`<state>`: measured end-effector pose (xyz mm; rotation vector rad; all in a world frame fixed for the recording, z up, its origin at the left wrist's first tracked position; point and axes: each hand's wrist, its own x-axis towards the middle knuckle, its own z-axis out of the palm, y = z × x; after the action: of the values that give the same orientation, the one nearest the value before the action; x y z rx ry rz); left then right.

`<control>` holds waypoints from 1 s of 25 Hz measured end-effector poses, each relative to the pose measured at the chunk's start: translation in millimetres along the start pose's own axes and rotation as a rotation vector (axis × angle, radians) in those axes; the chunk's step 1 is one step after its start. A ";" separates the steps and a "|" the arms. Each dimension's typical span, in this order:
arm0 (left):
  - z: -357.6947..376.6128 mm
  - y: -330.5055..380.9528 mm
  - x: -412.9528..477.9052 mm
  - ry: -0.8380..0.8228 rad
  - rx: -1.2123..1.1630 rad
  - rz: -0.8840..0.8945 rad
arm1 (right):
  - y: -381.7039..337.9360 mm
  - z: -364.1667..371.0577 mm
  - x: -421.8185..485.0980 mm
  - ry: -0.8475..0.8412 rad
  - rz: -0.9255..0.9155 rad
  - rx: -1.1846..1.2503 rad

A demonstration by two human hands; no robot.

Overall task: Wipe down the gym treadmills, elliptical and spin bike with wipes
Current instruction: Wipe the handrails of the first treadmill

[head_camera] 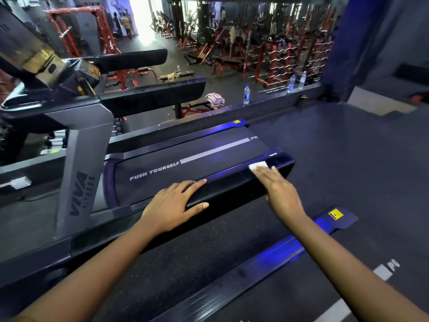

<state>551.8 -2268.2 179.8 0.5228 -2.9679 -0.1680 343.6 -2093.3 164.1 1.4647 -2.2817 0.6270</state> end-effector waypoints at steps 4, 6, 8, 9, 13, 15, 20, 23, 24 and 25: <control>0.7 -1.3 -1.2 -0.036 -0.007 -0.001 | 30.7 -7.1 7.3 -0.122 0.184 0.033; -1.1 -0.2 2.1 -0.077 -0.047 -0.012 | 23.9 -7.8 11.9 -0.125 0.213 0.079; -4.8 6.4 14.5 -0.112 -0.109 -0.002 | 2.9 -2.7 10.8 -0.078 0.059 0.099; -6.0 11.6 24.0 -0.121 -0.121 0.015 | -6.8 1.5 6.4 -0.052 -0.035 0.081; -3.7 40.8 73.2 -0.122 -0.089 0.133 | 16.5 8.1 1.8 -0.023 -0.041 0.041; 1.9 53.5 91.1 -0.149 -0.056 0.188 | 45.3 9.4 8.1 -0.039 0.051 0.054; 12.2 62.0 100.6 -0.166 -0.099 0.185 | 90.8 14.2 18.3 0.010 0.154 0.163; 12.1 61.0 99.1 -0.161 -0.096 0.195 | 94.2 16.9 16.7 0.204 0.290 0.387; 12.3 60.8 99.7 -0.163 -0.100 0.197 | 94.4 19.1 16.2 0.257 0.324 0.440; 12.7 60.5 100.4 -0.168 -0.104 0.195 | 94.5 22.5 15.0 0.301 0.344 0.478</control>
<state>436.3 -2245.4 185.4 0.2139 -3.1275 -0.3601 249.8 -2082.3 136.6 1.0544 -2.2447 1.4705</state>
